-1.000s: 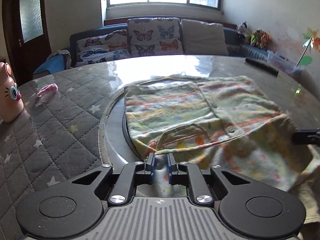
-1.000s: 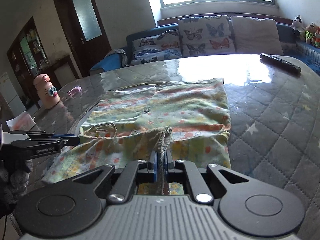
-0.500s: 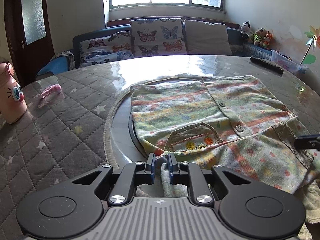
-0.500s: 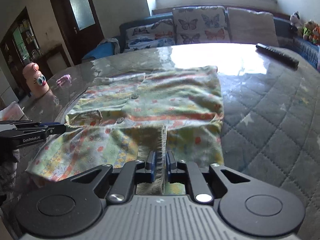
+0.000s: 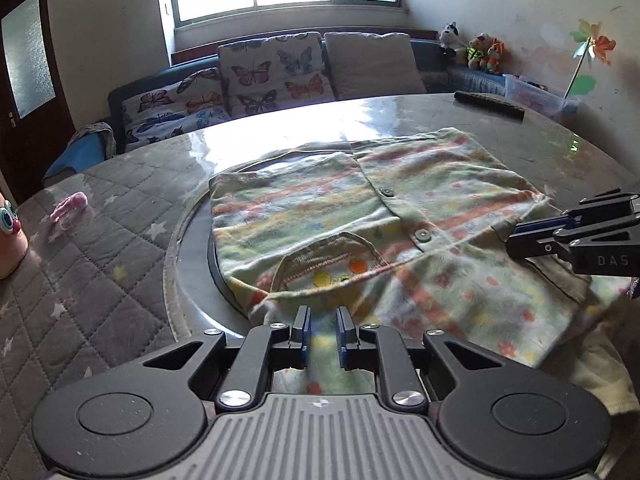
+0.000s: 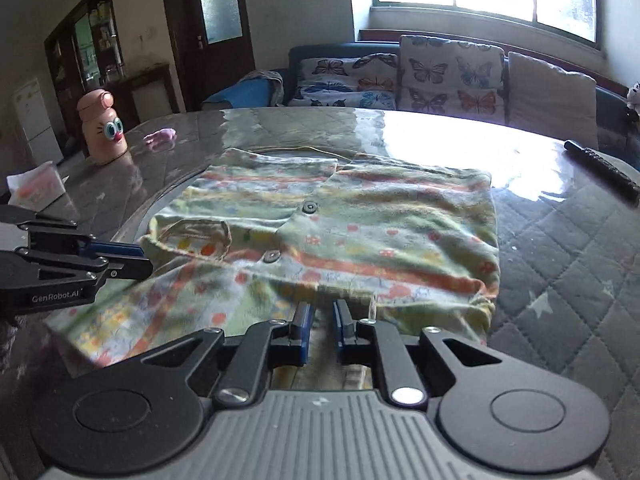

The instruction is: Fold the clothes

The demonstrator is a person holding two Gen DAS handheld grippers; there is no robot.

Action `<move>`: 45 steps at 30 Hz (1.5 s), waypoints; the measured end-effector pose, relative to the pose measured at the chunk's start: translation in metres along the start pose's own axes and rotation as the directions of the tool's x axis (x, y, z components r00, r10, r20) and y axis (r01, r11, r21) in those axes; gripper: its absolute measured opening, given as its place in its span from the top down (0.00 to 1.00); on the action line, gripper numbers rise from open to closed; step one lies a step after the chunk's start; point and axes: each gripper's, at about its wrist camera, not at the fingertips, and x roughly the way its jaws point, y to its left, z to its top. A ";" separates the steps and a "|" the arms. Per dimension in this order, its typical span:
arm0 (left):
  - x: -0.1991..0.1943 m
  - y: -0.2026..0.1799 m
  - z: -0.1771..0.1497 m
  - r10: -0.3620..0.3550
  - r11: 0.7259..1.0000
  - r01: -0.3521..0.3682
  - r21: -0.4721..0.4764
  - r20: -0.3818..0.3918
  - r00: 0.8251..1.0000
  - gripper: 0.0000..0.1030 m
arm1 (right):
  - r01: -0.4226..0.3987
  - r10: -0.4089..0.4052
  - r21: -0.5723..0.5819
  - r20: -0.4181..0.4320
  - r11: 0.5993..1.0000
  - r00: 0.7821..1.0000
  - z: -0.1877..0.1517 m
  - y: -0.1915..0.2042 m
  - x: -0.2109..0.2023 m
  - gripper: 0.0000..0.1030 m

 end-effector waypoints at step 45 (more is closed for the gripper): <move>-0.060 -0.072 -0.033 -0.234 0.934 0.178 0.310 0.153 0.960 0.91 | -0.049 0.042 -0.193 -0.043 0.980 0.998 -0.059 -0.001 -0.091 0.52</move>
